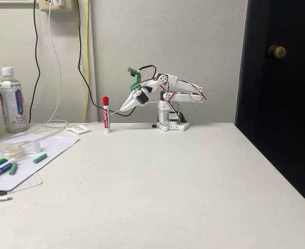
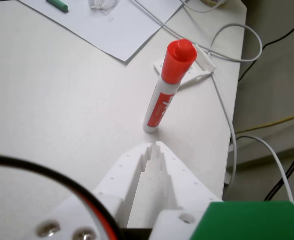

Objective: Pick up the red marker.

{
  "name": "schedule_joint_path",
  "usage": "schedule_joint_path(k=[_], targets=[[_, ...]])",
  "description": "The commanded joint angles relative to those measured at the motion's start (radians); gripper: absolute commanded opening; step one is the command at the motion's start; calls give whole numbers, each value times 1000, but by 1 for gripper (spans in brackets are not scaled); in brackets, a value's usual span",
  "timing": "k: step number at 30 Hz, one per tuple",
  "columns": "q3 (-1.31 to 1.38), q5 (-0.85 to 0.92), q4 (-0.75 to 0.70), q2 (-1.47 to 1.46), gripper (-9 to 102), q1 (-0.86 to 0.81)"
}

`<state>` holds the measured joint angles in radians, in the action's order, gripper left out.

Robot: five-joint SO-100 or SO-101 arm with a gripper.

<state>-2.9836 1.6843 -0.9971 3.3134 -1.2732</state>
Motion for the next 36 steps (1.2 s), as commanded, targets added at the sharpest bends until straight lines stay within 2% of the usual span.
schedule_joint_path(k=[1,6,16,29,36], targets=[[41,21,-3,6,2,-21],[25,63,21,6,5,-54],[-63,60,190,6,8,-46],[-146,52,434,5,25,-34],[-147,49,453,3,27,-28]])
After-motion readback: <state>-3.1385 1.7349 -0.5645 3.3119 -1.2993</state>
